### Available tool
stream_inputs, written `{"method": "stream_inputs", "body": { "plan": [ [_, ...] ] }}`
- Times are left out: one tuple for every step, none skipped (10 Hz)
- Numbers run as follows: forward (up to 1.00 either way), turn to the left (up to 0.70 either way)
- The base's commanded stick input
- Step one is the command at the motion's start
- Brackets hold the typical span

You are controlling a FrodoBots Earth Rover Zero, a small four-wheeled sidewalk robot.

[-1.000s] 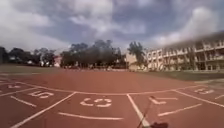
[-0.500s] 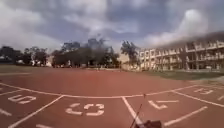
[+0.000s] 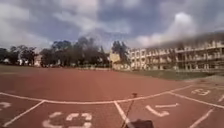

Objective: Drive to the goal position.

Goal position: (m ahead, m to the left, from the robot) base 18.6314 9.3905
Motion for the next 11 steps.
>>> {"method": "stream_inputs", "body": {
  "plan": [
    [0.70,0.00],
    [0.70,0.00],
    [0.70,0.00],
    [0.70,0.00],
    [0.70,0.00],
    [0.70,0.00],
    [0.70,0.00],
    [0.70,0.00],
    [0.70,0.00],
    [0.70,0.00],
    [0.70,0.00]
  ]
}}
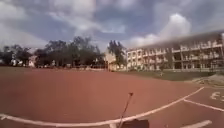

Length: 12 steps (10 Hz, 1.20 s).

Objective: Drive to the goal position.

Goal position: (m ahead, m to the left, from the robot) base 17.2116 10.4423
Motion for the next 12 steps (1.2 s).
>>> {"method": "stream_inputs", "body": {
  "plan": [
    [0.70,0.00],
    [0.70,0.00],
    [0.70,0.00],
    [0.70,0.00],
    [0.70,0.00],
    [0.70,0.00],
    [0.70,0.00],
    [0.70,0.00],
    [0.70,0.00],
    [0.70,0.00],
    [0.70,0.00],
    [0.70,0.00]
  ]
}}
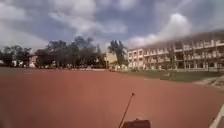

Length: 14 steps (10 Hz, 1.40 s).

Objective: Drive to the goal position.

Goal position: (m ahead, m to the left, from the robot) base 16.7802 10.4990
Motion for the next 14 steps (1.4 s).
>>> {"method": "stream_inputs", "body": {
  "plan": [
    [0.70,0.00],
    [0.70,0.00],
    [0.70,0.00],
    [0.70,0.00],
    [0.70,0.00],
    [0.70,0.00],
    [0.70,0.00],
    [0.70,0.00],
    [0.70,0.00],
    [0.70,0.00],
    [0.70,0.00],
    [0.70,0.00],
    [0.70,0.00],
    [0.70,0.00]
  ]
}}
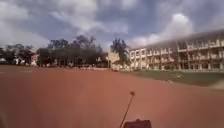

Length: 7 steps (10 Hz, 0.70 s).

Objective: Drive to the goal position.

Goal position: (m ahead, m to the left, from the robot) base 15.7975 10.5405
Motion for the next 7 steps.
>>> {"method": "stream_inputs", "body": {
  "plan": [
    [0.70,0.00],
    [0.70,0.00],
    [0.70,0.00],
    [0.70,0.00],
    [0.70,0.00],
    [0.70,0.00],
    [0.70,0.00]
  ]
}}
